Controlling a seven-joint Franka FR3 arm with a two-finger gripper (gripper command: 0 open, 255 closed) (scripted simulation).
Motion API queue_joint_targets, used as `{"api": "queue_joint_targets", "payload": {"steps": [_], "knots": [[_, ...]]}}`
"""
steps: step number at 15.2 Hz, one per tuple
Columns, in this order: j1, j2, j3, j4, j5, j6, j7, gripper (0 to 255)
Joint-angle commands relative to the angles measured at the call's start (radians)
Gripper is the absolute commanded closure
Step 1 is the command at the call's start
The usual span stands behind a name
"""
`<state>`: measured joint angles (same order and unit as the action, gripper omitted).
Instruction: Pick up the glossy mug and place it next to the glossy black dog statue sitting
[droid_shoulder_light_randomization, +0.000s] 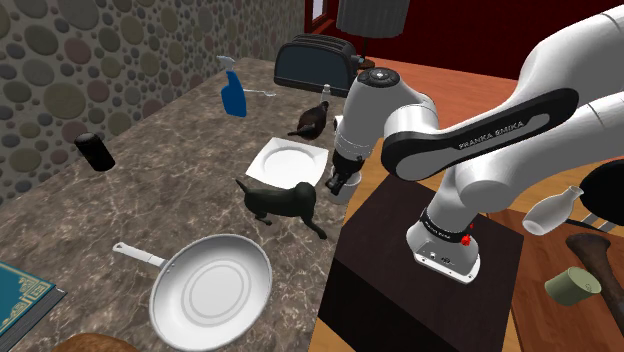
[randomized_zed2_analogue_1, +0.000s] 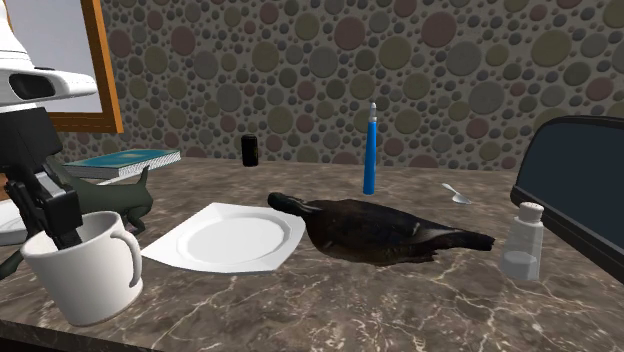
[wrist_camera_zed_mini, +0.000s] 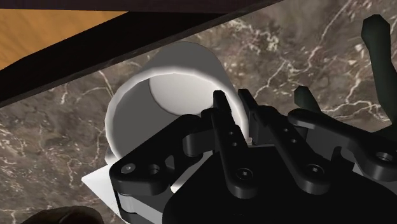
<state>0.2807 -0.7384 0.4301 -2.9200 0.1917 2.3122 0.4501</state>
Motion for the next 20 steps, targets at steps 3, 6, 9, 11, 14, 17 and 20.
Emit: {"api": "queue_joint_targets", "payload": {"steps": [3, 6, 9, 11, 14, 17, 20], "knots": [[0.000, 0.000, 0.000, 0.000, 0.000, 0.001, 0.000, 0], [0.000, 0.000, 0.000, 0.000, 0.000, 0.001, 0.000, 0], [0.006, -0.032, -0.009, 0.018, -0.002, -0.049, -0.002, 0], [0.013, -0.085, -0.027, 0.059, -0.008, -0.143, -0.004, 0], [0.016, -0.103, -0.034, 0.076, -0.011, -0.178, -0.004, 0], [0.015, -0.103, -0.033, 0.076, -0.011, -0.178, -0.004, 0], [0.015, -0.103, -0.033, 0.076, -0.011, -0.178, -0.004, 0]]}}
